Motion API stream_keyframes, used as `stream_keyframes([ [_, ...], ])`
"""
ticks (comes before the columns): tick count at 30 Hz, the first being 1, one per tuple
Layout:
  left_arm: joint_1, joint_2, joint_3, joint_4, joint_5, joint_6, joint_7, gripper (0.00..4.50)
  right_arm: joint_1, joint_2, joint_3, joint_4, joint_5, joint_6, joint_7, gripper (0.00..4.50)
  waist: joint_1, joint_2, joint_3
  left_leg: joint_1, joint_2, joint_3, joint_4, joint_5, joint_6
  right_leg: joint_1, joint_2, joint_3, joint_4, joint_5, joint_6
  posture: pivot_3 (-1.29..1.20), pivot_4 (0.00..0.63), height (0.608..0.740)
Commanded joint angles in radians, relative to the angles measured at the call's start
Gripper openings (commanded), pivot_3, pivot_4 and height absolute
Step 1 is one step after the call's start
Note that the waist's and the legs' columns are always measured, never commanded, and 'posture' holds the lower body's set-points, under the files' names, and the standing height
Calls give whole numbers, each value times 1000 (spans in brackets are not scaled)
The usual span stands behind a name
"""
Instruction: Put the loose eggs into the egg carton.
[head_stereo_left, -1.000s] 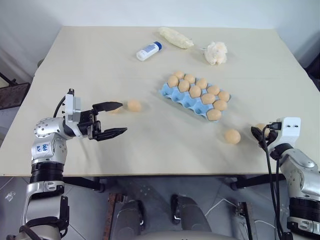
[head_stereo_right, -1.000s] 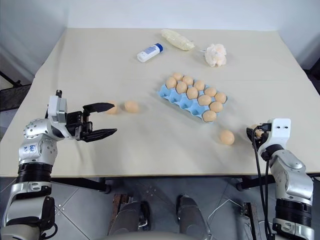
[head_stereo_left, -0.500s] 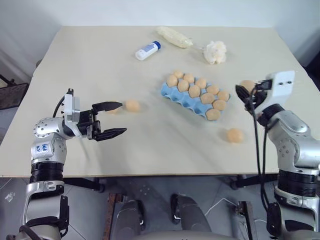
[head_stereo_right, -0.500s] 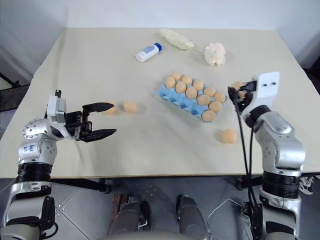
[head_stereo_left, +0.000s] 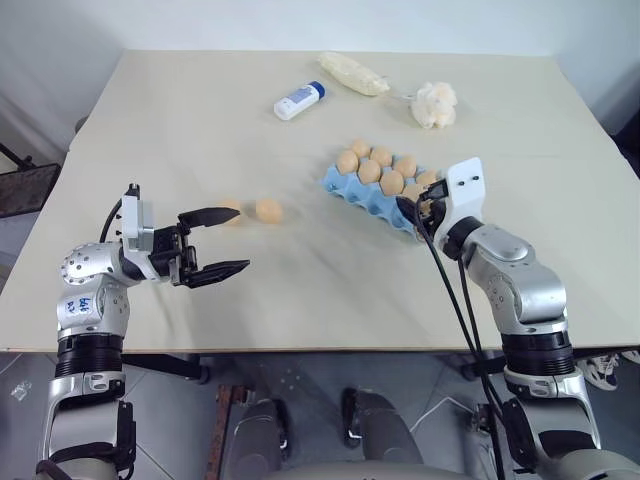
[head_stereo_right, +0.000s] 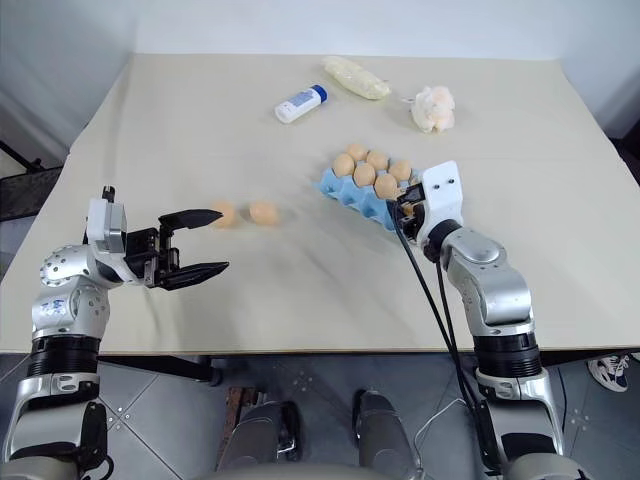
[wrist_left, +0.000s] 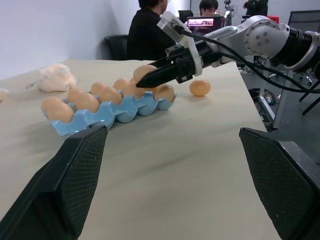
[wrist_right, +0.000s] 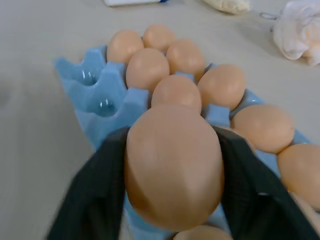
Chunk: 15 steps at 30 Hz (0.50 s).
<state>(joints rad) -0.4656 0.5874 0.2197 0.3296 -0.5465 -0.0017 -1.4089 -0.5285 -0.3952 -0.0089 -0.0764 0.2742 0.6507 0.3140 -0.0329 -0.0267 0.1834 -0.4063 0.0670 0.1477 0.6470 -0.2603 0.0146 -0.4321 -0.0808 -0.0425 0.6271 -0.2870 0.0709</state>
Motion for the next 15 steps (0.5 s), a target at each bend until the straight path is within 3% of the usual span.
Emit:
stream_keyframes([
  [1,6,4,25,-41,-27,-6,10,4500,-14,2,-7,-24,-7,-12,13,3712,-3,0,0,0,0,0,0,0,0,0,0,0,0,0,0,0,150,740],
  [3,6,4,26,-42,-28,-5,15,4500,-17,-1,-10,-27,-7,-19,20,4411,-3,0,0,0,0,0,0,0,0,0,0,0,0,0,0,0,150,740],
  [9,5,4,25,-41,-31,-7,19,4500,-13,-24,-39,-65,9,-16,49,4463,-2,0,0,0,0,0,0,0,0,0,0,0,0,0,0,0,150,740],
  [15,1,2,22,-33,-33,-9,12,4500,61,-103,-162,-189,101,16,123,4463,4,0,0,0,0,0,-1,0,0,0,0,0,-1,0,0,0,150,740],
])
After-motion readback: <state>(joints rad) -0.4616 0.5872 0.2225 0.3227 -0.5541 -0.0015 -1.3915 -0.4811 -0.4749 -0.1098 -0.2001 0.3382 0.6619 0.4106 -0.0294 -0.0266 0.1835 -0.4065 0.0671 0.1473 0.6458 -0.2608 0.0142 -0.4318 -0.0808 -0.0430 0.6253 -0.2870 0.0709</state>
